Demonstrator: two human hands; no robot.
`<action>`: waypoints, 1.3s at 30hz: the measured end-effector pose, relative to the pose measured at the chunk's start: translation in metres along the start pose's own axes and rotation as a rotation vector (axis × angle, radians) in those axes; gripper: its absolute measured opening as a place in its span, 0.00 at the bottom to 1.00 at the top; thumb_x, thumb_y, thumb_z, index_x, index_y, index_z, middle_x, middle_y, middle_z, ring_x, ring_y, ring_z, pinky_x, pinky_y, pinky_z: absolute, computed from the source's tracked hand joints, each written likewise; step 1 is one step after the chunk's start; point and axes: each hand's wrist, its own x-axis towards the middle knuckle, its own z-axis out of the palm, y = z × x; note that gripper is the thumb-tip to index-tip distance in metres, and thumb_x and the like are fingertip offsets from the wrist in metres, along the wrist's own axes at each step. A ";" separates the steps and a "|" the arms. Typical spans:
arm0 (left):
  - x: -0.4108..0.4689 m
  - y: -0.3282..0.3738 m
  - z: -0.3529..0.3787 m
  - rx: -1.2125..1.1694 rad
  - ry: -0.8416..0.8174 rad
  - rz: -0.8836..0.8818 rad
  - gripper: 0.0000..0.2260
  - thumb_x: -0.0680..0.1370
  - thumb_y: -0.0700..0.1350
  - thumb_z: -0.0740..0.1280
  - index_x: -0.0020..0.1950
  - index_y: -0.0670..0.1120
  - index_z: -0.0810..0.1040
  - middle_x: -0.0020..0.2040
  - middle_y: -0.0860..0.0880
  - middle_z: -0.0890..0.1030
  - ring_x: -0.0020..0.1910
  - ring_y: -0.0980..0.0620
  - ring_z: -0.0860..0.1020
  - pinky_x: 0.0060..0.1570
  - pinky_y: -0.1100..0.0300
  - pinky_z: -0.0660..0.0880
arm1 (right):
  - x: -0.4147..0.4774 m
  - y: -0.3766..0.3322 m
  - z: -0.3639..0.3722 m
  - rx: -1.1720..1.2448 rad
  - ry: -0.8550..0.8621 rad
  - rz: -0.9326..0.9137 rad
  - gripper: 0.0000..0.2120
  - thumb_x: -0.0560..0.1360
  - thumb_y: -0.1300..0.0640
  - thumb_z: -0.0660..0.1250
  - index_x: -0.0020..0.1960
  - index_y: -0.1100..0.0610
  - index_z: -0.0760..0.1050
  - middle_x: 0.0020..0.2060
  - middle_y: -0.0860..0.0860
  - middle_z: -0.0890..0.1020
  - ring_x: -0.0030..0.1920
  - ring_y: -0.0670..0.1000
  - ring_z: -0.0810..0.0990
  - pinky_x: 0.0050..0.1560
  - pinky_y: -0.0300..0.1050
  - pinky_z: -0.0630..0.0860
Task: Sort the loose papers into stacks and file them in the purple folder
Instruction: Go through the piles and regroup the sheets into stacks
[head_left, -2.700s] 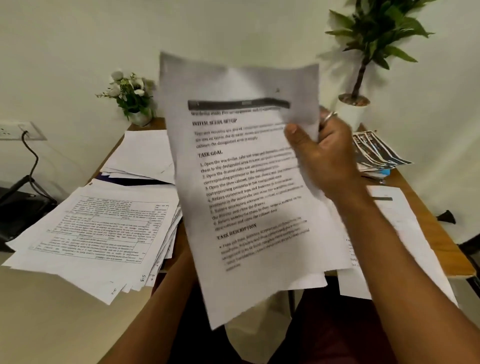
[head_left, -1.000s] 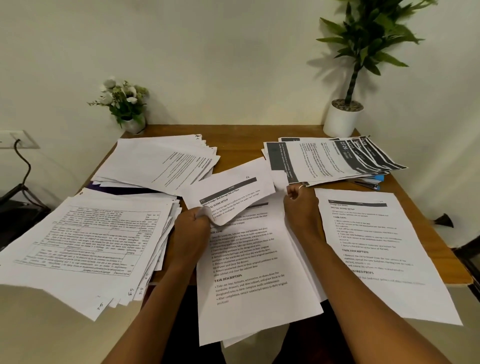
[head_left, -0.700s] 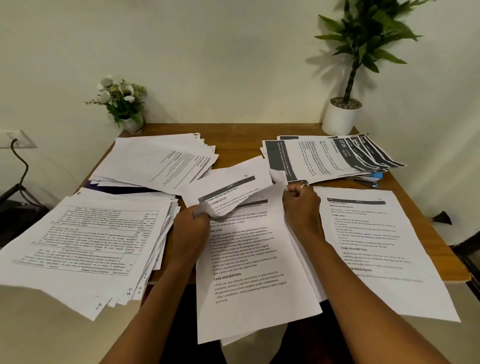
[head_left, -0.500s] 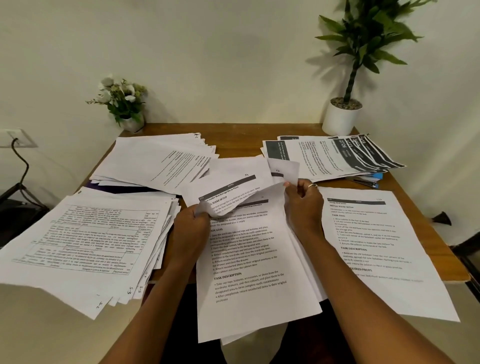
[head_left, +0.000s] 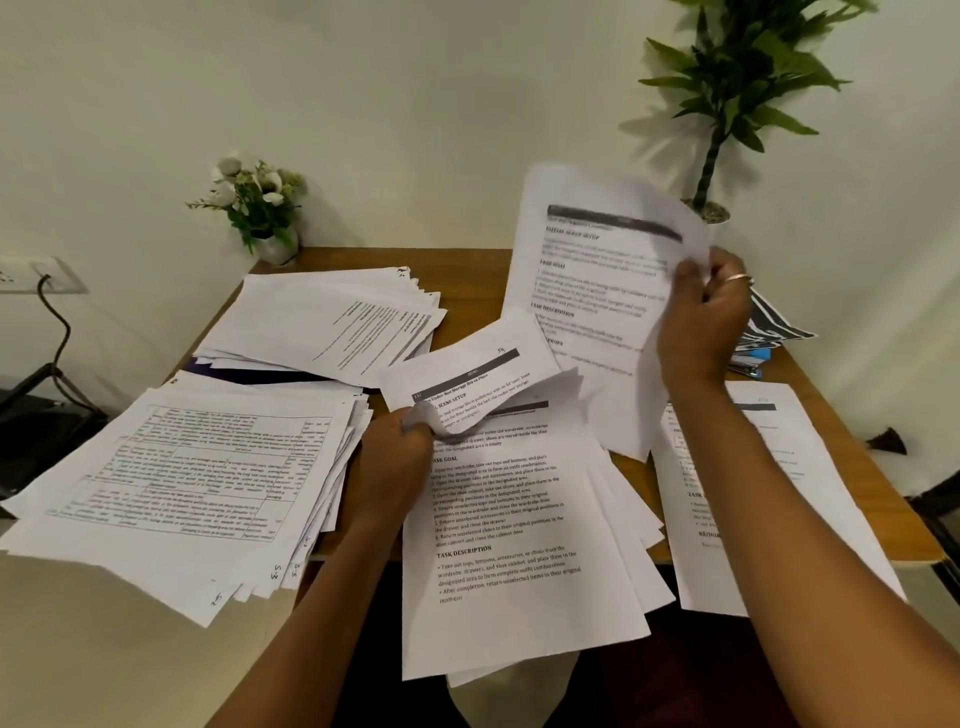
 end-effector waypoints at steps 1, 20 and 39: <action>-0.001 0.001 0.000 -0.009 -0.006 -0.009 0.12 0.83 0.40 0.62 0.47 0.44 0.85 0.46 0.57 0.85 0.47 0.62 0.83 0.37 0.69 0.78 | 0.008 -0.006 0.000 0.020 0.039 -0.027 0.11 0.83 0.58 0.64 0.61 0.64 0.75 0.52 0.52 0.80 0.46 0.29 0.78 0.46 0.27 0.73; -0.001 0.001 0.000 0.090 -0.036 -0.053 0.11 0.82 0.41 0.62 0.44 0.46 0.83 0.41 0.54 0.85 0.41 0.58 0.84 0.31 0.70 0.73 | 0.036 -0.027 0.019 0.114 0.021 -0.078 0.06 0.81 0.57 0.66 0.56 0.58 0.74 0.52 0.54 0.81 0.49 0.42 0.80 0.50 0.33 0.76; 0.004 0.003 -0.003 -0.074 0.045 -0.076 0.11 0.82 0.40 0.63 0.40 0.46 0.78 0.32 0.57 0.81 0.32 0.63 0.79 0.33 0.69 0.73 | -0.027 0.032 0.037 -0.246 -0.539 0.298 0.16 0.82 0.55 0.66 0.70 0.52 0.73 0.58 0.46 0.80 0.52 0.46 0.80 0.46 0.37 0.77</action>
